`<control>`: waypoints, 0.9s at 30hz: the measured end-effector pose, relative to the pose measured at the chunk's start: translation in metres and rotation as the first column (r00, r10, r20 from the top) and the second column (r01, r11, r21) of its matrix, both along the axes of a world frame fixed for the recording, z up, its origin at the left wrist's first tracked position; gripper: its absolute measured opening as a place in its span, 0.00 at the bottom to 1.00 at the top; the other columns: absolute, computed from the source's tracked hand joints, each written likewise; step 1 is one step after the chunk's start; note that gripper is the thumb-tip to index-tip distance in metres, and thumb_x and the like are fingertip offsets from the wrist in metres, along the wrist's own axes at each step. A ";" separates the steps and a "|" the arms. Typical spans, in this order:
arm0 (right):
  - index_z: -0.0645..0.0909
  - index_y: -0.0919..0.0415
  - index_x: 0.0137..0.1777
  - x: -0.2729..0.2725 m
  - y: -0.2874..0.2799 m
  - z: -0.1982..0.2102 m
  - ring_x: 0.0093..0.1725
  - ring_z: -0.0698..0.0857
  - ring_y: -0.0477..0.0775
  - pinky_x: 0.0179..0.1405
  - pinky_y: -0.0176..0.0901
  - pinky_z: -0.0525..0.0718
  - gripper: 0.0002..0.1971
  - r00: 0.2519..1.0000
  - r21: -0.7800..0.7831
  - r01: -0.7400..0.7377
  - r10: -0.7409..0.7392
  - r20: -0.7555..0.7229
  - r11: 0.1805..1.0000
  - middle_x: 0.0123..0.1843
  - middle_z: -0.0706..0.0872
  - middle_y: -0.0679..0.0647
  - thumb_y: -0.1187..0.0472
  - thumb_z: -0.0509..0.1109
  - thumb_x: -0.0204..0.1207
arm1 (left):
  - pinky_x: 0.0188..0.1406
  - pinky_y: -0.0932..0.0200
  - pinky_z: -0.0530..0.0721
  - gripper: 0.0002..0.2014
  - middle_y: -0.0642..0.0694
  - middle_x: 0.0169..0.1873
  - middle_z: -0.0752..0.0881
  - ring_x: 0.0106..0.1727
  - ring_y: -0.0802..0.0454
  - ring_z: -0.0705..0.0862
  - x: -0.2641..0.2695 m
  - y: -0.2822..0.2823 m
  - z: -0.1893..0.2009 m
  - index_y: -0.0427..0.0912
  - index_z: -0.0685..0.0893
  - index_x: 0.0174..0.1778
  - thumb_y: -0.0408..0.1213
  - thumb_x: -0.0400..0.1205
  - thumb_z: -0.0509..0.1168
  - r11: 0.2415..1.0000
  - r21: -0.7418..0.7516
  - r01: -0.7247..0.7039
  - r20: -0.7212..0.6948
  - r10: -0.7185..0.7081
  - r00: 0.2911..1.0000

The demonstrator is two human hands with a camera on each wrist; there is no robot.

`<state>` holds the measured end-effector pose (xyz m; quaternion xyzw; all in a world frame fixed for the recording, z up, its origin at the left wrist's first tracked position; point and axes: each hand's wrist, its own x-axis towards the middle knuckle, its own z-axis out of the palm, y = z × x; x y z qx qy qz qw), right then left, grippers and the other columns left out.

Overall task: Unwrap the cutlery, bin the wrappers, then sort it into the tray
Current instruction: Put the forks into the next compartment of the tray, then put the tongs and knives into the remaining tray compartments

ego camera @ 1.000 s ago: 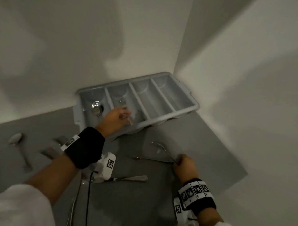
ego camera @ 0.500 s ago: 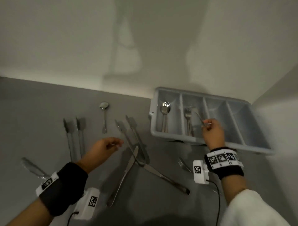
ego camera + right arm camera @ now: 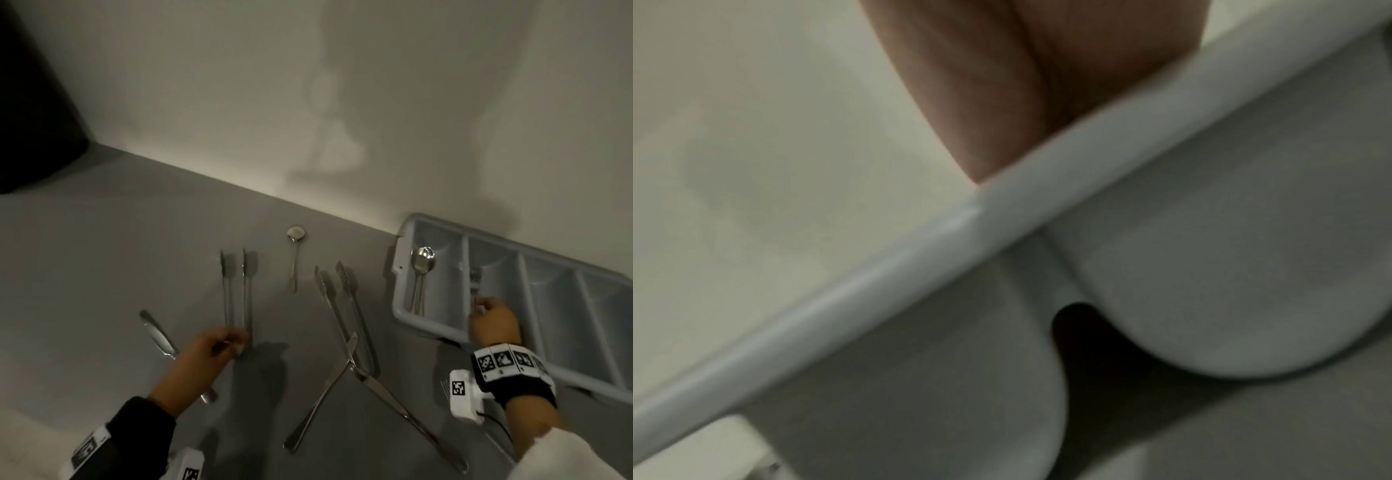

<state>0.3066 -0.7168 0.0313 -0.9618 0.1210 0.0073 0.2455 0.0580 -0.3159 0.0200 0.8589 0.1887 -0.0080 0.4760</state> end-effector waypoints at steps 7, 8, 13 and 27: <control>0.82 0.66 0.47 -0.082 0.062 0.011 0.49 0.79 0.73 0.52 0.63 0.79 0.15 0.869 0.006 -0.135 0.115 0.482 0.991 0.49 0.82 0.70 0.61 0.58 0.67 | 0.51 0.57 0.79 0.12 0.40 0.46 0.84 0.44 0.41 0.84 -0.040 0.042 -0.016 0.42 0.87 0.44 0.21 0.72 0.68 0.904 0.305 -0.301 0.100 0.284 0.954; 0.82 0.65 0.46 -0.091 0.074 0.008 0.47 0.80 0.72 0.50 0.60 0.79 0.14 0.860 0.013 -0.195 0.164 0.484 0.981 0.46 0.83 0.68 0.60 0.58 0.68 | 0.50 0.49 0.80 0.10 0.37 0.47 0.83 0.44 0.38 0.84 -0.045 0.049 -0.022 0.40 0.86 0.45 0.24 0.72 0.70 0.884 0.322 -0.340 0.067 0.337 0.939; 0.80 0.61 0.55 -0.121 0.136 -0.008 0.57 0.79 0.60 0.59 0.54 0.80 0.10 0.871 0.105 -0.465 0.433 0.234 0.879 0.55 0.82 0.59 0.63 0.70 0.73 | 0.44 0.48 0.80 0.14 0.41 0.42 0.83 0.46 0.36 0.85 -0.056 0.061 -0.034 0.44 0.77 0.43 0.44 0.70 0.74 0.850 0.221 -0.478 -0.179 0.517 0.837; 0.59 0.62 0.76 -0.121 0.185 -0.045 0.73 0.68 0.65 0.73 0.59 0.71 0.32 0.944 0.078 -0.282 0.291 -0.152 0.956 0.75 0.68 0.65 0.62 0.68 0.74 | 0.37 0.58 0.82 0.16 0.48 0.32 0.86 0.33 0.54 0.83 -0.037 0.062 -0.027 0.48 0.83 0.34 0.56 0.76 0.62 0.933 0.259 -0.248 -0.404 0.339 0.850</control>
